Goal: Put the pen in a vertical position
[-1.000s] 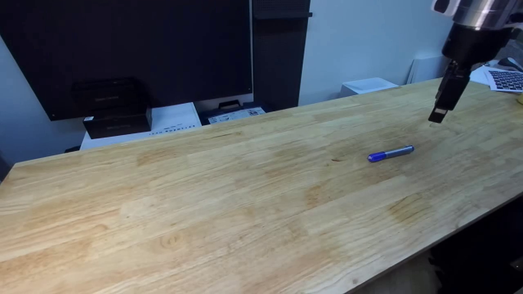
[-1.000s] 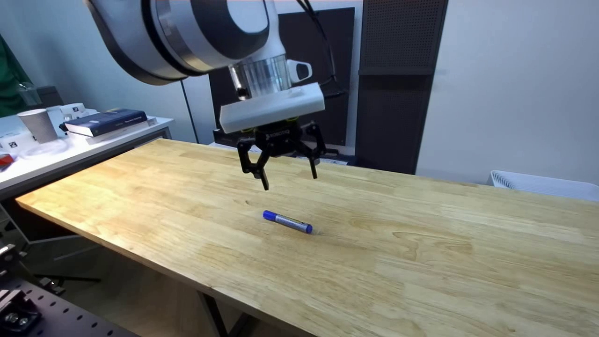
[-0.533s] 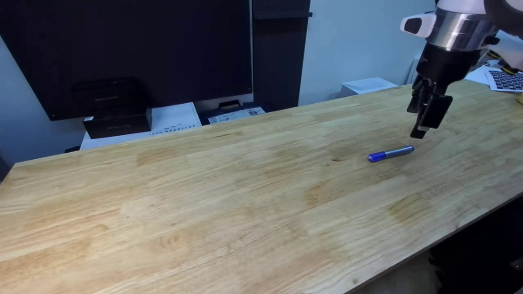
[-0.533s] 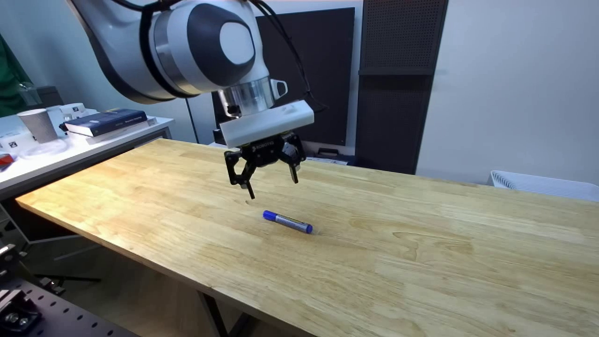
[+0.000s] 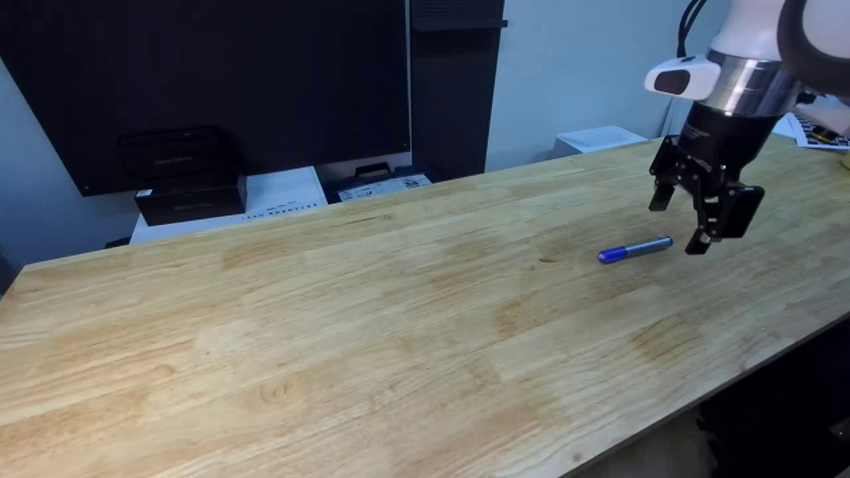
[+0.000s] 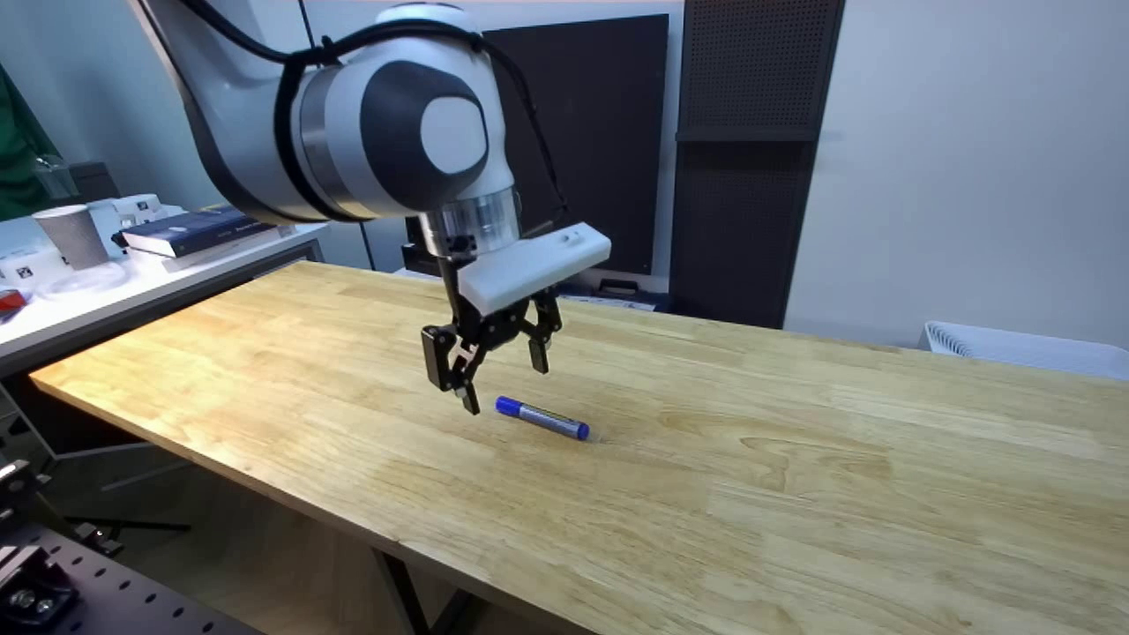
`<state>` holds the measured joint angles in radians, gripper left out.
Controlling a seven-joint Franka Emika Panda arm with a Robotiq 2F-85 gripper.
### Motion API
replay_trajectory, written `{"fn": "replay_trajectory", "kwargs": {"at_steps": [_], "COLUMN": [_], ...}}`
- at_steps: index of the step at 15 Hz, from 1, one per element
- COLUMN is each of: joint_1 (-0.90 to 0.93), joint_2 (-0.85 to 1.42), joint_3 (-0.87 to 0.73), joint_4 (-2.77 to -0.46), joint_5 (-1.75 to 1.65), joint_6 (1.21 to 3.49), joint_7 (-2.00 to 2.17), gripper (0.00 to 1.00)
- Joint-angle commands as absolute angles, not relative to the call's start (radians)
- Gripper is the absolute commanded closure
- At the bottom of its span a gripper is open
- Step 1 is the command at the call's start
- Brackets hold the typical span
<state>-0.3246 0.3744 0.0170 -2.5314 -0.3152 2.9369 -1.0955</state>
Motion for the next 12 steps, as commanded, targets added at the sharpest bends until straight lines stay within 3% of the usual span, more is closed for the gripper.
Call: {"fn": "replay_trajectory", "kwargs": {"at_steps": [1,12], "joint_1": [-0.408,-0.336], "joint_2": [0.464,0.639], "joint_3": [0.04,-0.069], "joint_4": [-2.479,-2.226], "joint_5": [-0.334,-0.39], "joint_6": [2.961,2.888], "joint_7": [-1.339,-1.732], "gripper": [0.0,0.0]}}
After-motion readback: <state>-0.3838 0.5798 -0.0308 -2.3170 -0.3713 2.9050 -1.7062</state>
